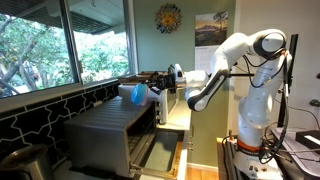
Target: Remove the purple plate from the oven and stack it on top of the blue plate, flip the stacked plates upside down on top of the oven
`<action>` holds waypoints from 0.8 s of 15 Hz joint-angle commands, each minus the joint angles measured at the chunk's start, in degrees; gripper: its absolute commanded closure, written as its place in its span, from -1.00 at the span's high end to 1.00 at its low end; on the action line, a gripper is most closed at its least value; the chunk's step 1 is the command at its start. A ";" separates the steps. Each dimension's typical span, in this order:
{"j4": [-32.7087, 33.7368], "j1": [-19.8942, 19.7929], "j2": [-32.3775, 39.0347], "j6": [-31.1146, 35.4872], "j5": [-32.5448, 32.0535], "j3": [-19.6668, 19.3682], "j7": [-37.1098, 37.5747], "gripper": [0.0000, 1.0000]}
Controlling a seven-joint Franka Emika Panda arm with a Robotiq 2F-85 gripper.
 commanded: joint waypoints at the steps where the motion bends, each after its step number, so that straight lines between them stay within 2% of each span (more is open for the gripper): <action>1: -2.37 0.74 3.72 7.15 10.24 3.15 -7.37 -0.97; 4: -1.71 1.79 8.05 13.79 17.42 5.07 -12.63 -0.97; 6: 0.22 3.26 5.86 10.25 20.31 5.79 -12.63 -0.97; 12: 2.51 4.80 6.88 10.35 24.23 7.12 -15.65 -0.97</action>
